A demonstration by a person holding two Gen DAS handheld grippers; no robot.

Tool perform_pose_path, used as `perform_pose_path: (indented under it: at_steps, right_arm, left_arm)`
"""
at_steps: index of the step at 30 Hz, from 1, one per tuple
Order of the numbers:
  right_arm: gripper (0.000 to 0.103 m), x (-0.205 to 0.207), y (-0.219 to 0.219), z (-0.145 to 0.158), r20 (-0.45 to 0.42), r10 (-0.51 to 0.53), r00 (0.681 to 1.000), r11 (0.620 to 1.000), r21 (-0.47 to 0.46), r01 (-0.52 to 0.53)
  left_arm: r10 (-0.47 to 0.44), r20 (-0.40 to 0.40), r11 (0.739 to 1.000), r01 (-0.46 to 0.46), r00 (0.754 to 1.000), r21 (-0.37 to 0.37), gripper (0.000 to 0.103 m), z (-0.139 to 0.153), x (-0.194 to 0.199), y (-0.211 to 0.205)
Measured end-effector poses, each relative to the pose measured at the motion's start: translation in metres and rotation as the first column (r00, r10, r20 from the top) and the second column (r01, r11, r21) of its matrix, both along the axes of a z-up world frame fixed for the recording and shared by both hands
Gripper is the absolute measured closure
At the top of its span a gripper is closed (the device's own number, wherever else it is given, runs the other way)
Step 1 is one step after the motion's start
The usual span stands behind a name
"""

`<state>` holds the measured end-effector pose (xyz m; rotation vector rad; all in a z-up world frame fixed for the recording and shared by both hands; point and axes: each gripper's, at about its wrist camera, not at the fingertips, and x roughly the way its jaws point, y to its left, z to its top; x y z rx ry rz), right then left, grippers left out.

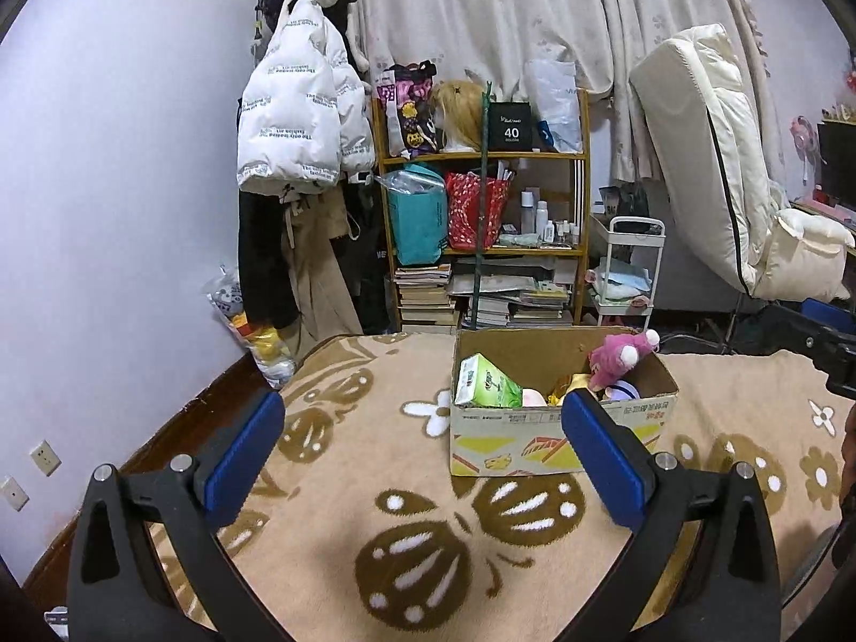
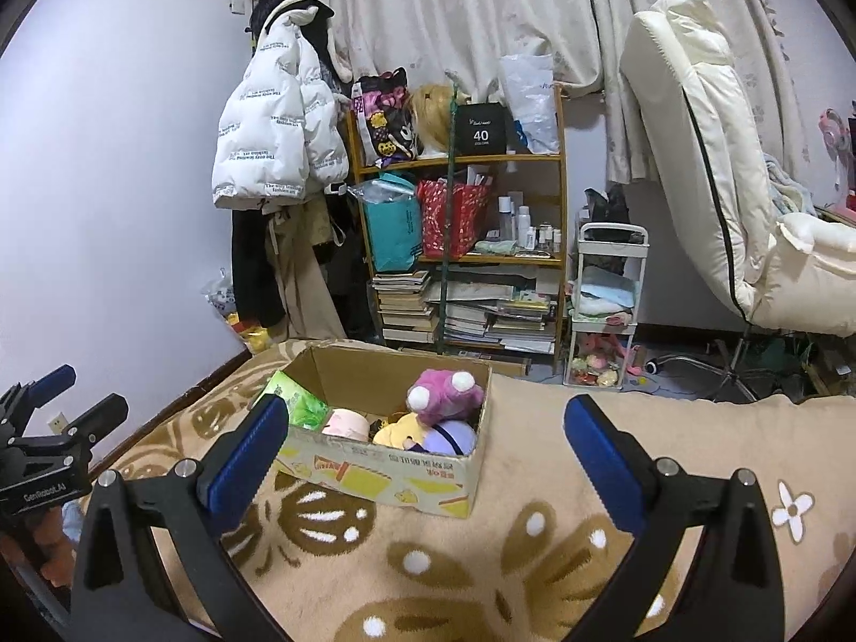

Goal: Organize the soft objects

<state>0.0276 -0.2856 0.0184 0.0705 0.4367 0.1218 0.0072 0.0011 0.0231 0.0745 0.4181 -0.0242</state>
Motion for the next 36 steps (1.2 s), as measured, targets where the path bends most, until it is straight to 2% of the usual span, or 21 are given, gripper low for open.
perform_pose_path:
  at_steps: [4, 17, 36]
  right_arm:
    - [0.0, -0.004, 0.0, 0.002, 0.005, -0.005, 1.0, 1.0, -0.005, 0.005]
    - [0.0, -0.002, -0.002, -0.003, 0.006, -0.021, 1.0, 1.0, -0.016, 0.021]
    - [0.0, 0.01, 0.011, -0.019, -0.023, 0.003, 1.0, 0.998, -0.062, -0.005]
  left_arm:
    - [-0.019, -0.004, 0.999, 0.018, 1.0, -0.042, 0.001, -0.002, -0.007, 0.002]
    - [-0.011, 0.023, 0.998, 0.012, 1.0, -0.054, 0.001, -0.006, -0.005, 0.0]
    - [-0.041, -0.018, 0.999, 0.041, 0.999, -0.019, 0.001, -0.019, 0.007, -0.017]
